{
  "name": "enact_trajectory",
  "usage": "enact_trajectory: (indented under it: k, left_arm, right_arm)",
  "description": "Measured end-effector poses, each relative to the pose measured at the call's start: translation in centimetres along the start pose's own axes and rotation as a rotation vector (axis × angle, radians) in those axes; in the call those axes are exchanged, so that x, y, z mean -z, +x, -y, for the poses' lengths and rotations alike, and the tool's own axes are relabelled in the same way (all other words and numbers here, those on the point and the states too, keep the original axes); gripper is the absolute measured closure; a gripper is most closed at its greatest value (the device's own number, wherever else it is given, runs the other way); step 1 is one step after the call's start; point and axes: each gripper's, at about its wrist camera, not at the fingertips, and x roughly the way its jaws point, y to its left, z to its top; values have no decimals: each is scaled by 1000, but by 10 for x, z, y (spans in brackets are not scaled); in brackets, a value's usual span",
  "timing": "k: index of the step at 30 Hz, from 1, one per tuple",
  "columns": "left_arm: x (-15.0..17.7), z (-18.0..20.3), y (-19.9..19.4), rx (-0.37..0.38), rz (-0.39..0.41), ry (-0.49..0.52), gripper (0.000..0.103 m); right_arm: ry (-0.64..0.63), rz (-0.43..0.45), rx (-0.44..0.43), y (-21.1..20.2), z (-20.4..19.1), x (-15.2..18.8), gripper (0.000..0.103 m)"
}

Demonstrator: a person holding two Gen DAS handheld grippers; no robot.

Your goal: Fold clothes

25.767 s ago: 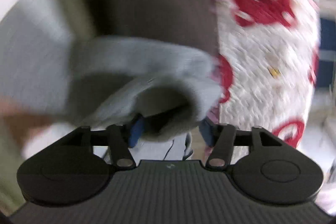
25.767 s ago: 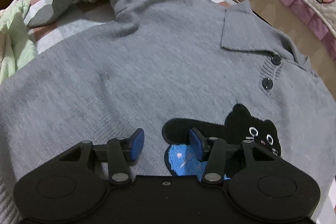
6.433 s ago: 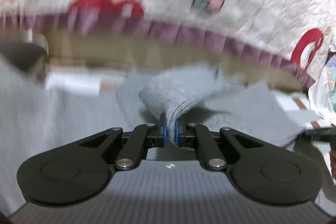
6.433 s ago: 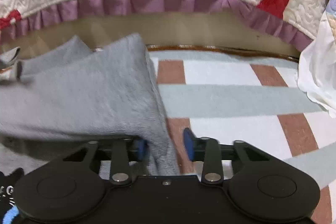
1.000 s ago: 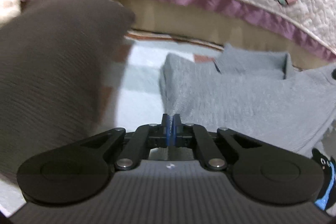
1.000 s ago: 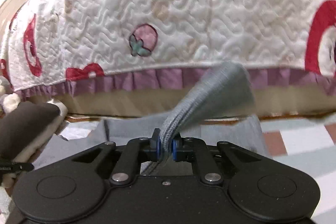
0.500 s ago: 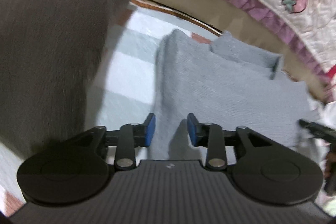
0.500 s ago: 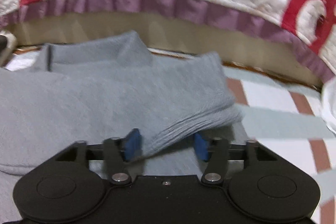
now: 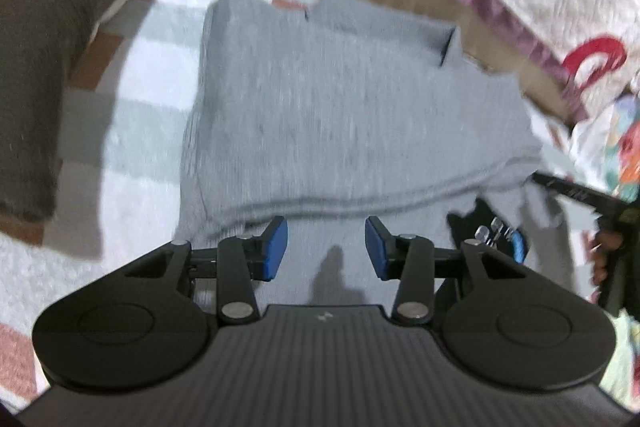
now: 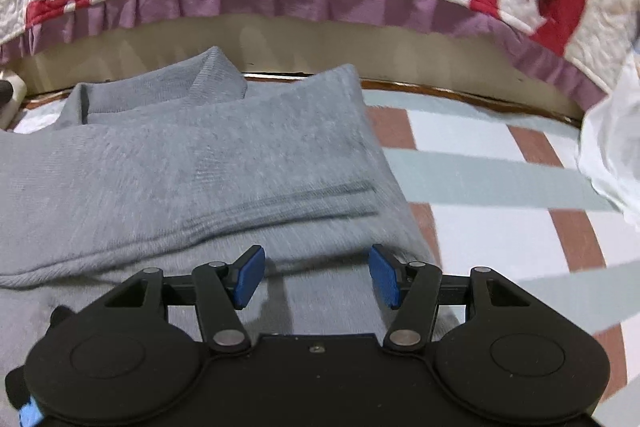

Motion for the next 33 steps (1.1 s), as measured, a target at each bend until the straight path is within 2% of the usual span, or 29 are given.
enact_trajectory:
  k: [3, 6, 10, 14, 19, 22, 25, 27, 29, 31, 33]
  left_arm:
    - [17, 15, -9, -38, 11, 69, 59]
    - [34, 18, -19, -57, -2, 85, 56]
    - [42, -4, -41, -124, 19, 7, 52]
    - [35, -34, -59, -143, 54, -119, 45]
    - [31, -52, -52, -182, 15, -173, 45]
    - [34, -48, -43, -145, -62, -141, 41]
    - [42, -45, -29, -38, -174, -127, 39]
    - [43, -47, -20, -46, -213, -137, 38]
    - [41, -49, -18, -43, -210, -152, 32]
    - [41, -47, -19, -14, -201, -146, 33]
    - [42, -43, -22, 30, -187, -127, 44]
  right_arm:
    - [-7, 1, -17, -20, 11, 16, 41]
    - [-51, 1, -53, -46, 27, 35, 41]
    - [-59, -24, -92, -65, 60, 53, 40]
    - [-17, -42, -93, -62, 87, 64, 40]
    - [68, -60, -127, -42, 106, 71, 40]
    - [91, -95, -170, -39, 104, 79, 40]
    - [74, -145, -244, -44, 104, 91, 41]
    - [62, -143, -270, -47, 107, 97, 41]
    - [84, -136, -288, -48, 112, 101, 42]
    - [135, -127, -292, -47, 116, 101, 41]
    - [129, -121, -316, -47, 112, 101, 49]
